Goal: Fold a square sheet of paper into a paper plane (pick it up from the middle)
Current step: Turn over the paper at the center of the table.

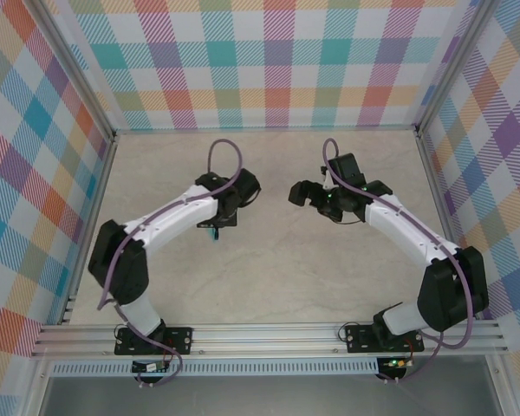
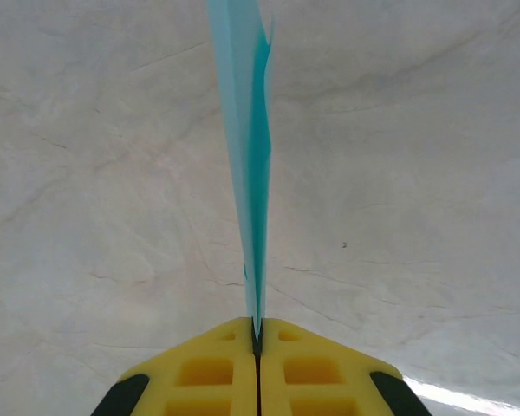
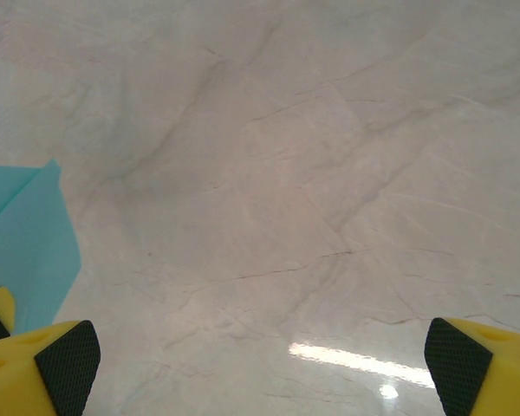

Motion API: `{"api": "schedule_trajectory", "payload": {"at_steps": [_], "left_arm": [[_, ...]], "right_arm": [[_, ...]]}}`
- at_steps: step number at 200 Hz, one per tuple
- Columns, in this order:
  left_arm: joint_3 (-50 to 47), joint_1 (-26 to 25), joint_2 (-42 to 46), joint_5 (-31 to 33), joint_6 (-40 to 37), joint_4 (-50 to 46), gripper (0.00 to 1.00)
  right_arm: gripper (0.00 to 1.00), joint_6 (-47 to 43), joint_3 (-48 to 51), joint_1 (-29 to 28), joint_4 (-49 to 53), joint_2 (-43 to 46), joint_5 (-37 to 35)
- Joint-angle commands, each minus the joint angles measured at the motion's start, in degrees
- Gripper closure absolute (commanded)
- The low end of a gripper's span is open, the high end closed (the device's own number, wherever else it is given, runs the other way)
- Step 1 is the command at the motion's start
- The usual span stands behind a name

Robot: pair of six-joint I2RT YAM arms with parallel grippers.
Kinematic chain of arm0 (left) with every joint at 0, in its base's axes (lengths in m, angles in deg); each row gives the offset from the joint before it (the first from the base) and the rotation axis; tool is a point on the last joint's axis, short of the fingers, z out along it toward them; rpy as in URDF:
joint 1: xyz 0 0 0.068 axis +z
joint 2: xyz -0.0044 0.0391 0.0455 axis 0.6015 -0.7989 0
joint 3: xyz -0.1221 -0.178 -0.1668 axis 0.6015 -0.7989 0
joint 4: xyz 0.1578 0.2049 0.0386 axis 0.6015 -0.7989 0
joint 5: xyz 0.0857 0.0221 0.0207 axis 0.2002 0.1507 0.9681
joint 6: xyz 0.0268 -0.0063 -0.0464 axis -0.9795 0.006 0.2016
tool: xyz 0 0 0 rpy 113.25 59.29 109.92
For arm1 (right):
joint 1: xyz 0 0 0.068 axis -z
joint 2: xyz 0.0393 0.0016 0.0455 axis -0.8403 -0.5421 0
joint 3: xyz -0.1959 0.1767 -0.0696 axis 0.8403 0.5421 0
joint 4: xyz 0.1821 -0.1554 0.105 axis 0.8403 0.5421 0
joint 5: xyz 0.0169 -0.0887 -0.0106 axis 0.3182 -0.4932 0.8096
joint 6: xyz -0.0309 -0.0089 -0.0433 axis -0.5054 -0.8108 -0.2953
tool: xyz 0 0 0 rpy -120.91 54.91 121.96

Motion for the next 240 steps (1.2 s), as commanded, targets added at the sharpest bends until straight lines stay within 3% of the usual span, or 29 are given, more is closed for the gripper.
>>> {"api": "schedule_trajectory", "payload": {"at_steps": [1, 46, 64, 97, 129, 147, 170, 196, 240], "left_arm": [[3.9, -2.3, -5.4, 5.6, 1.8, -5.1, 0.93], [11.2, -4.4, -17.6, -6.1, 1.1, 2.2, 0.85], [12.2, -4.3, -18.3, -12.8, 0.3, 7.0, 0.7], [9.2, -2.1, -12.4, -22.3, 0.2, 16.2, 0.4], [-0.8, 4.0, -1.7, -30.1, 2.7, 25.9, 0.27], [-7.1, 8.0, 4.2, -30.1, 4.1, 28.7, 0.2], [-13.9, 12.4, 10.3, -25.6, 4.7, 28.0, 0.11], [-20.1, 17.5, 15.2, -24.6, 4.9, 26.7, 0.08], [-28.0, 24.1, 22.1, -25.1, 6.6, 27.0, 0.07]], "right_arm": [[0.01, -0.4, 1.3, 0.1, 1.8, 1.3, -4.6], [0.02, 1.9, 3.4, 0.1, 2.8, 2.8, -10.3], [0.01, 2.5, 4.6, 0.1, 3.0, 4.2, -12.3], [0.03, 2.7, 6.5, 0.1, 2.1, 5.3, -12.3], [0.07, 1.0, 6.5, -2.8, -2.6, 2.9, -6.3], [0.12, 1.7, 4.9, -7.5, -4.7, -0.7, -4.8], [0.2, 3.1, 1.2, -15.2, -8.2, -7.3, -3.4], [0.29, 5.6, -5.0, -21.7, -10.5, -16.3, -1.8], [0.34, 8.4, -13.6, -23.9, -11.6, -28.3, 0.8]]}}
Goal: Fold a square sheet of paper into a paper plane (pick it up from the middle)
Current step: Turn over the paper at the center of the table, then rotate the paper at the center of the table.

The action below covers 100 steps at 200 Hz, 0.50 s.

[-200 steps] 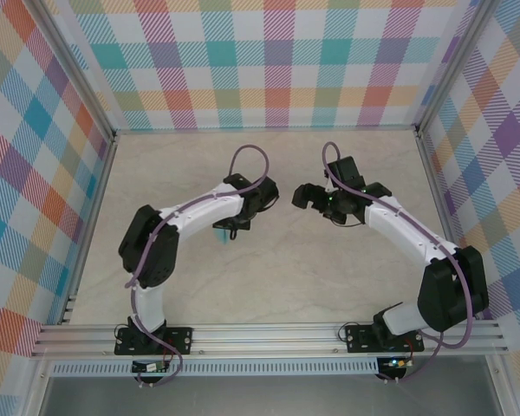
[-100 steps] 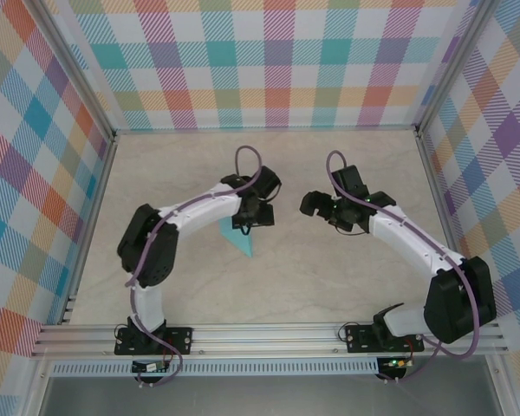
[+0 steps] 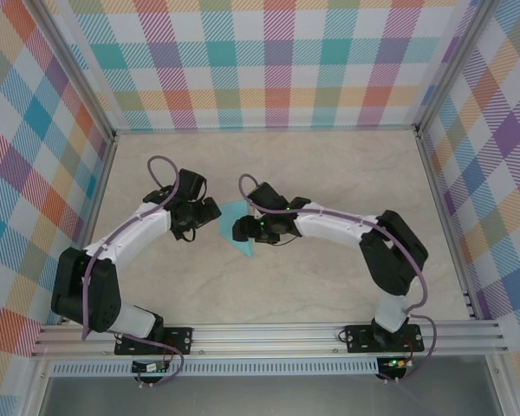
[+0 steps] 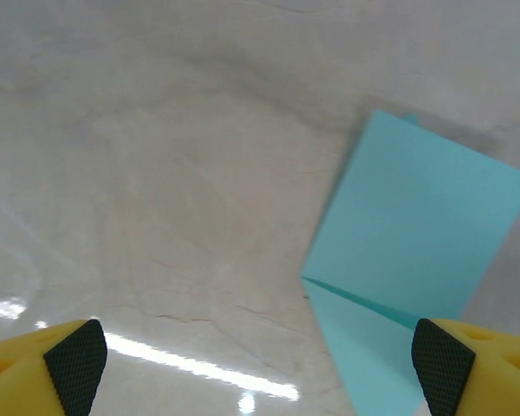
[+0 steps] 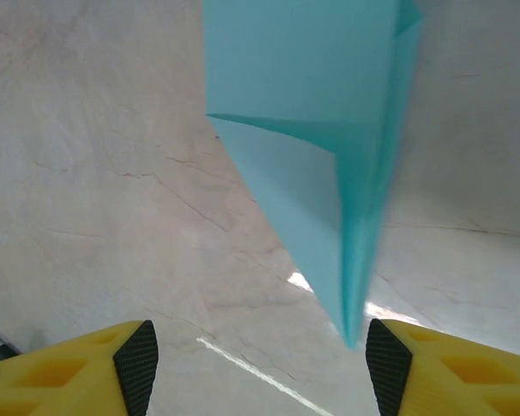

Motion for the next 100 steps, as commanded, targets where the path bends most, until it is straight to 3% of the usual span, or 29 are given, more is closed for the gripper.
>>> {"api": "schedule_trajectory", "payload": {"at_steps": [1, 45, 100], "left_arm": [[-3.0, 2.9, 4.5, 0.4, 1.5, -0.5, 0.07], [-6.1, 4.6, 6.1, -1.5, 2.9, 0.9, 0.05], [-6.0, 4.7, 4.7, -3.8, 2.5, 1.4, 0.05]], "right_arm": [[0.34, 2.3, -4.1, 0.5, -1.3, -4.2, 2.2], [0.35, 1.1, -9.7, 0.5, 2.3, -11.4, 2.3], [0.35, -3.3, -9.9, 0.6, 7.6, -11.7, -2.3]]}}
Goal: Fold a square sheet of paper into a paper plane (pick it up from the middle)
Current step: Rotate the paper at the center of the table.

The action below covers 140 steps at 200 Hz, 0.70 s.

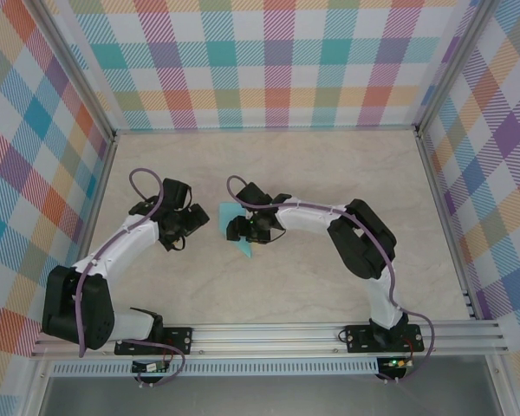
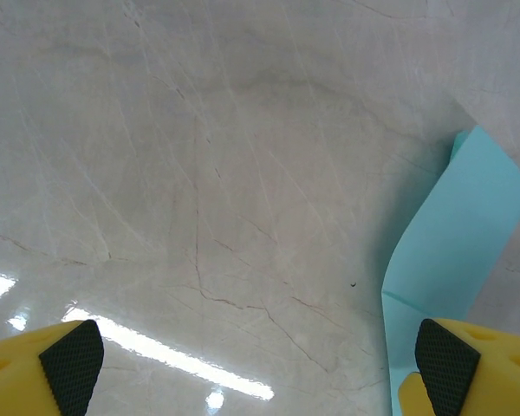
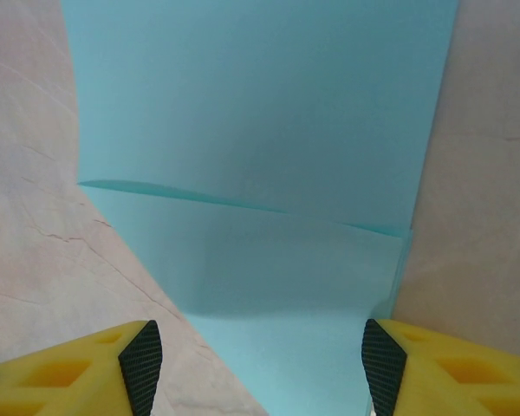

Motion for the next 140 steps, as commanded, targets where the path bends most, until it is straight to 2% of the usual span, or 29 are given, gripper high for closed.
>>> {"api": "schedule_trajectory", "payload": {"at_steps": [1, 33, 55, 96, 140], "left_arm": [[-0.3, 0.8, -0.7, -1.6, 0.2, 0.6, 0.05], [-0.4, 0.8, -0.8, -2.2, 0.2, 0.9, 0.05], [-0.5, 0.9, -0.7, -2.3, 0.2, 0.9, 0.05], [-1.6, 0.9, 0.0, -2.8, -0.2, 1.7, 0.04], [-2.6, 0.9, 1.3, -2.1, -0.5, 1.9, 0.04]], "right_arm": [[0.35, -3.2, -1.9, 0.1, 4.7, -0.2, -2.5], [0.36, -8.4, -2.1, 0.2, 4.4, 0.0, 2.8], [0.37, -9.5, -3.4, 0.2, 5.1, 1.6, 2.5], [0.39, -6.9, -4.2, 0.0, 2.6, 3.1, 6.9], [0.4, -4.5, -5.6, -0.1, 2.6, -0.8, 5.6]]}}
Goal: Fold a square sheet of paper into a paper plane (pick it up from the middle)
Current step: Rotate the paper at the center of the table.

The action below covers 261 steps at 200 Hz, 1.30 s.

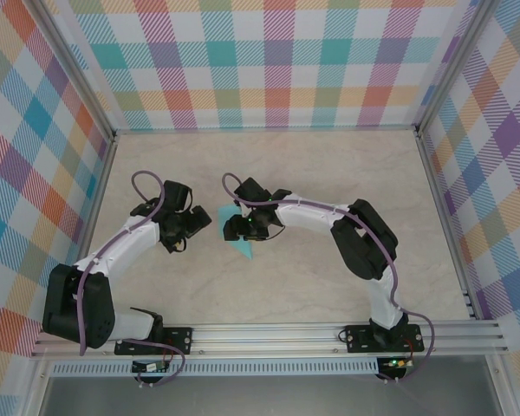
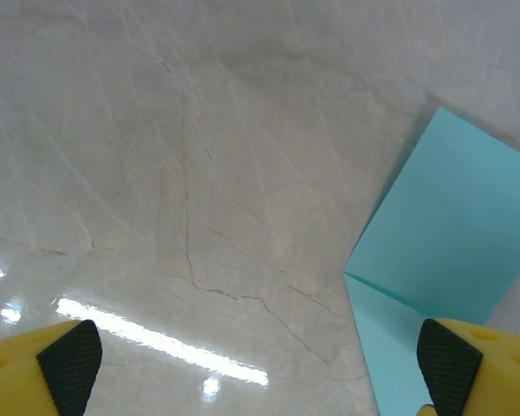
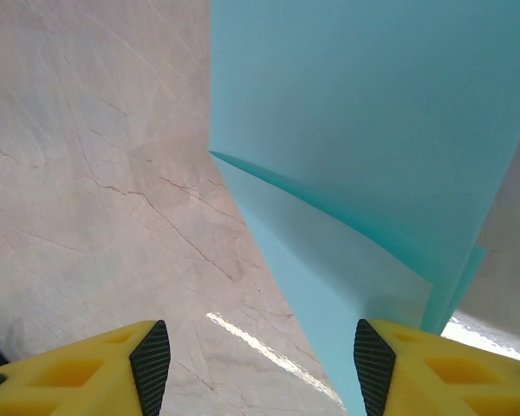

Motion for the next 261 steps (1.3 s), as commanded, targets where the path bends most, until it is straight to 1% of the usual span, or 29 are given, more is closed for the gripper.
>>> {"api": "schedule_trajectory", "payload": {"at_steps": [1, 32, 52, 78, 111, 127, 138, 153, 164, 177, 205, 229, 244, 261], "left_arm": [[-1.0, 0.9, 1.6, 0.0, -0.5, 0.5, 0.04], [-1.6, 0.9, 2.2, -0.8, -0.5, 1.1, 0.04], [-2.1, 0.8, 2.3, -2.0, -0.5, 2.0, 0.04], [-2.6, 0.9, 2.4, -3.8, -0.9, 3.3, 0.04], [-2.6, 0.9, 2.3, -5.8, -1.8, 4.3, 0.04], [-2.7, 0.9, 2.3, -6.8, -2.0, 4.5, 0.04], [-2.8, 0.8, 2.3, -7.5, -2.2, 4.8, 0.04], [-3.3, 0.8, 2.2, -8.9, -2.3, 5.5, 0.04], [-3.8, 0.6, 2.2, -9.6, -1.9, 6.0, 0.04], [-4.4, 0.4, 2.3, -10.5, -1.3, 6.7, 0.04], [-6.7, -0.3, 3.3, -12.8, 1.3, 9.6, 0.05], [-8.9, -1.5, 4.2, -14.2, 4.1, 12.1, 0.06], [-9.8, -2.6, 4.6, -14.7, 5.5, 13.2, 0.09], [-10.7, -3.7, 4.6, -15.1, 7.3, 13.8, 0.12]], "right_arm": [[0.4, 1.5, -2.5, -0.1, -0.2, -1.7, 0.9], [0.41, 0.8, -4.2, -0.1, 2.1, -4.2, -0.5], [0.41, -2.4, -4.7, -0.1, 4.6, -5.1, -0.8], [0.44, -10.0, -4.1, -0.1, 8.9, -5.3, -1.3], [0.46, -23.5, -1.5, 0.0, 14.5, -3.8, -1.1], [0.46, -29.3, -0.2, -0.1, 17.7, -2.6, -3.3], [0.46, -31.9, 0.7, 0.1, 18.7, -1.5, -4.7], [0.46, -33.5, 1.0, 0.2, 19.1, 0.4, -4.9], [0.46, -32.4, 1.0, 0.1, 18.0, 2.1, -4.8], [0.46, -29.6, 0.9, 0.1, 16.0, 4.4, -3.1], [0.45, -17.0, 4.5, 0.3, 8.3, 10.5, -3.1], [0.46, -8.7, 8.6, 0.4, 3.1, 13.2, -2.3], [0.48, -5.8, 11.3, 0.5, 0.5, 14.1, -2.2], [0.49, -4.7, 12.7, 0.7, -1.0, 13.8, -1.5]]}}
